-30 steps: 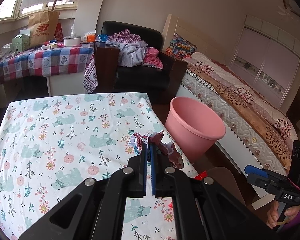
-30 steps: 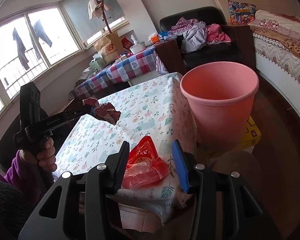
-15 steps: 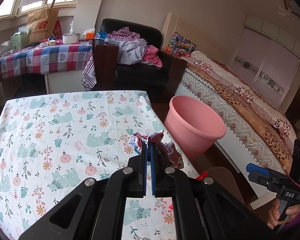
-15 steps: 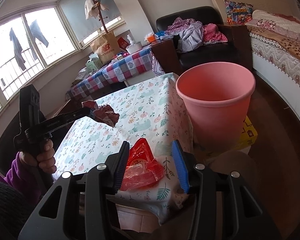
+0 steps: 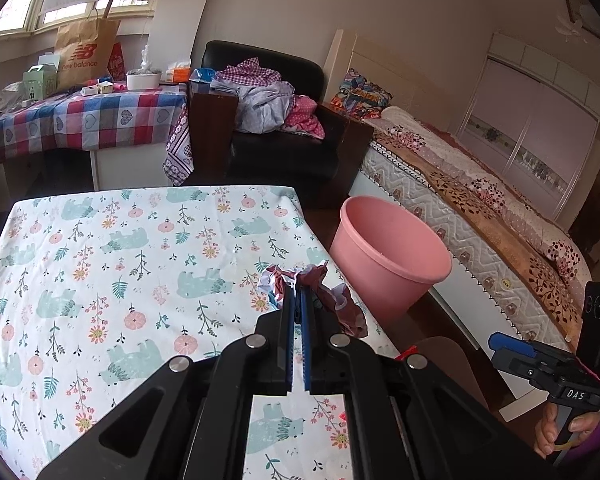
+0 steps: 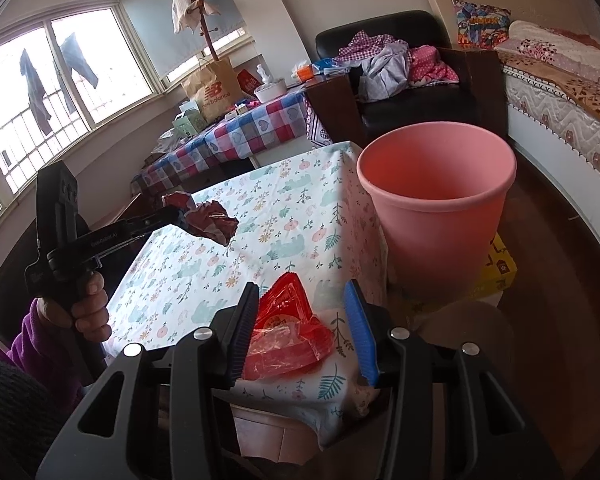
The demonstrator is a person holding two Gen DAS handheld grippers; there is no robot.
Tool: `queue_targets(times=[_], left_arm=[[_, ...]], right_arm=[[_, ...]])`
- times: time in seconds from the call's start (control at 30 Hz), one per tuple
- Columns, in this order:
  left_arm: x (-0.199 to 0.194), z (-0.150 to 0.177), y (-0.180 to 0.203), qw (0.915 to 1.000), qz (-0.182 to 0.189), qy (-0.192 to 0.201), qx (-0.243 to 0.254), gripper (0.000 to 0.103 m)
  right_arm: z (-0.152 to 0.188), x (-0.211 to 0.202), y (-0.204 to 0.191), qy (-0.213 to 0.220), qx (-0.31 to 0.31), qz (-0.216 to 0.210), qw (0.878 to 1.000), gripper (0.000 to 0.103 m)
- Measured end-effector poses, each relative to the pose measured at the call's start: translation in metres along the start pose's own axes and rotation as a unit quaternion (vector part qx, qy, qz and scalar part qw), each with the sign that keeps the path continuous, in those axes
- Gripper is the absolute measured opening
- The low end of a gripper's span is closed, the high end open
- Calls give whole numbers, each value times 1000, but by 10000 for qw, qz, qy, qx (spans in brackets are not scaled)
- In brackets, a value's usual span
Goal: Collect trash
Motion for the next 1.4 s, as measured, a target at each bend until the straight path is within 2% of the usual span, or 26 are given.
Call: queue_targets(times=[0.53, 0.67, 0.87, 1.1, 1.13, 1.2, 1.3, 1.4], left_arm=[[-1, -9, 1, 9997, -210, 107, 67, 2], [1, -10, 2, 9995, -282, 98, 101, 2], [6, -14, 1, 9992, -379, 100, 103, 2], [10, -14, 1, 9991, -393, 47, 136, 2], [11, -14, 2, 9991, -389, 37, 155, 2], [14, -14, 2, 9991, -374, 26, 175, 2], [19, -16, 6, 9992, -353, 19, 203, 2], [25, -19, 11, 9993, -297, 30, 216, 2]], right_arm=[[-5, 15, 21, -49, 108, -100, 9999, 45], [-6, 27, 26, -207, 133, -217, 9995, 45], [3, 53, 7, -679, -19, -759, 9948, 45], [26, 81, -2, -1196, -251, -864, 9887, 45], [28, 83, -2, -1243, -233, -902, 9879, 41], [31, 88, -3, -1338, -199, -950, 9862, 14], [33, 87, -1, -1324, -67, -1099, 9851, 8], [26, 82, 0, -1147, 20, -1177, 9864, 7]])
Point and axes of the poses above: each gripper's, at about its wrist camera, not at the fingertips, and x roughly the way its jaws point, y to its right, z to its underside, the point moved 3 cm from there along x, roughly the way its jaws point, and after that the axes turned 15 degrees about y, right-handed, at the moved point
